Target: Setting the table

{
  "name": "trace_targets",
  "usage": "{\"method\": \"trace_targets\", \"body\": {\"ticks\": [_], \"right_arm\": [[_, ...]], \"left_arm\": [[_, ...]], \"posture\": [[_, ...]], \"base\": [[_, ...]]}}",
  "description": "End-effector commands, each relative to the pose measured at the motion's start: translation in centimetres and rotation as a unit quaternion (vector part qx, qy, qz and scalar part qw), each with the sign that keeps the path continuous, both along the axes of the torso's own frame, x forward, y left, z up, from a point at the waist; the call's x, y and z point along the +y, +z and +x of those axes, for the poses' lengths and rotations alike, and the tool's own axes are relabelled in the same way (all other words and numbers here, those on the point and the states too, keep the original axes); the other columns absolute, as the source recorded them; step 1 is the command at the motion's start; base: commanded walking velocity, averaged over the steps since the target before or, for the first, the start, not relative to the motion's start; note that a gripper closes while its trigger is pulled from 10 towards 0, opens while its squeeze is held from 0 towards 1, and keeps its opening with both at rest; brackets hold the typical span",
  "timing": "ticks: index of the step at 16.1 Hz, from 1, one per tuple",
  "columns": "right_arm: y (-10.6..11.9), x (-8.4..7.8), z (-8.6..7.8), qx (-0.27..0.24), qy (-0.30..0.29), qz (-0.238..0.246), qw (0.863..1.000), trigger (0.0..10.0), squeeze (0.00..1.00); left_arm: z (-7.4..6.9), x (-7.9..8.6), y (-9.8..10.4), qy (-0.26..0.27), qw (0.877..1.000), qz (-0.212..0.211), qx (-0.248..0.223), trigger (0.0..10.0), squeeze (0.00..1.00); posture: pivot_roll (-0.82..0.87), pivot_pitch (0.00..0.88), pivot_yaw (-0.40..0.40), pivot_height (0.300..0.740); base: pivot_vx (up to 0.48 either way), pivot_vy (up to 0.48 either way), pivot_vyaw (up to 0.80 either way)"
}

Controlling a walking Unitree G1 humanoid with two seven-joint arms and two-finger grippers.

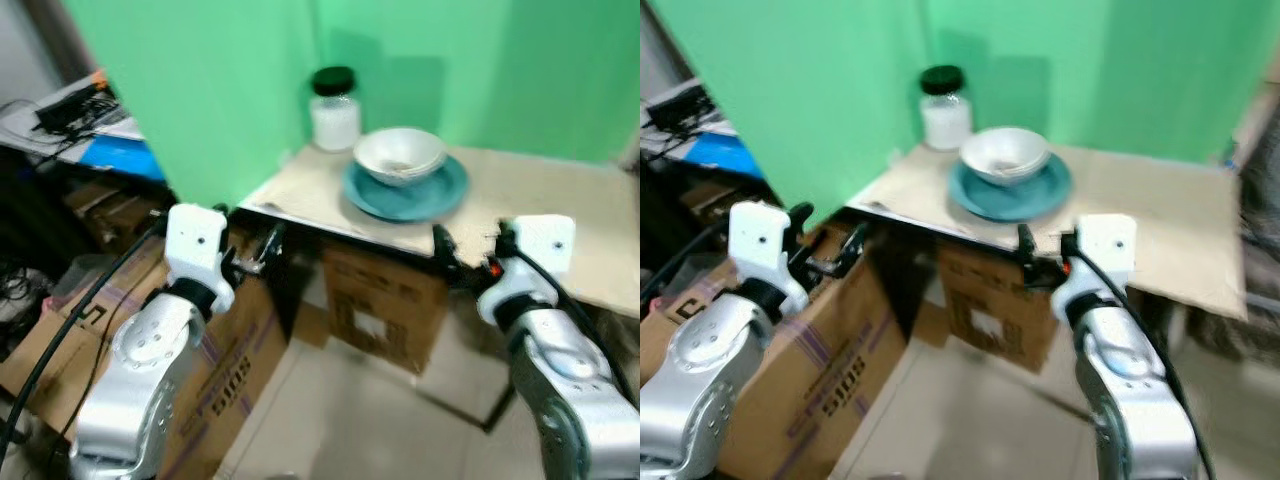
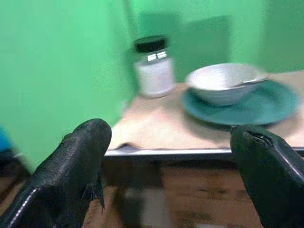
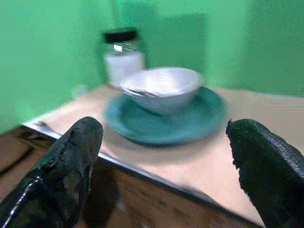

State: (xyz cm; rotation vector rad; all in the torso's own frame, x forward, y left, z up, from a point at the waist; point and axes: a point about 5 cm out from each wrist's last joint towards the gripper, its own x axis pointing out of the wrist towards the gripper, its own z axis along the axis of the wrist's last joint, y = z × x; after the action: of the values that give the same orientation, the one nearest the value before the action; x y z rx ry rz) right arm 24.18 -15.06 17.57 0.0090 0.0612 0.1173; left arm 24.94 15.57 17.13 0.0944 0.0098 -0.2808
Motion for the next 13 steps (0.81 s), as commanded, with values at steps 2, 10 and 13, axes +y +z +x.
{"method": "trace_targets", "body": {"ticks": [2, 10, 13], "right_arm": [[0.1, 0.0, 0.2, -0.005, 0.008, -0.002, 1.000, 10.0, 1.00], [0.8, -0.1, 1.2, -0.020, 0.012, -0.005, 1.000, 10.0, 1.00], [0.8, 0.1, 1.3, -0.017, 0.015, 0.001, 1.000, 10.0, 1.00]], "left_arm": [[0.1, 0.1, -0.1, 0.003, 1.000, 0.001, 0.002, 10.0, 0.66], [-0.3, -0.3, -0.6, -0.004, 1.000, -0.001, 0.012, 10.0, 0.66], [-0.4, -0.4, -0.6, -0.006, 1.000, 0.001, 0.013, 10.0, 0.66]], "posture": [[-0.01, 0.000, 0.098, 0.740], [-0.02, 0.000, 0.085, 0.740], [-0.01, 0.000, 0.084, 0.740]], "base": [[0.341, 0.000, 0.00], [0.343, 0.000, 0.00], [0.341, 0.000, 0.00]]}}
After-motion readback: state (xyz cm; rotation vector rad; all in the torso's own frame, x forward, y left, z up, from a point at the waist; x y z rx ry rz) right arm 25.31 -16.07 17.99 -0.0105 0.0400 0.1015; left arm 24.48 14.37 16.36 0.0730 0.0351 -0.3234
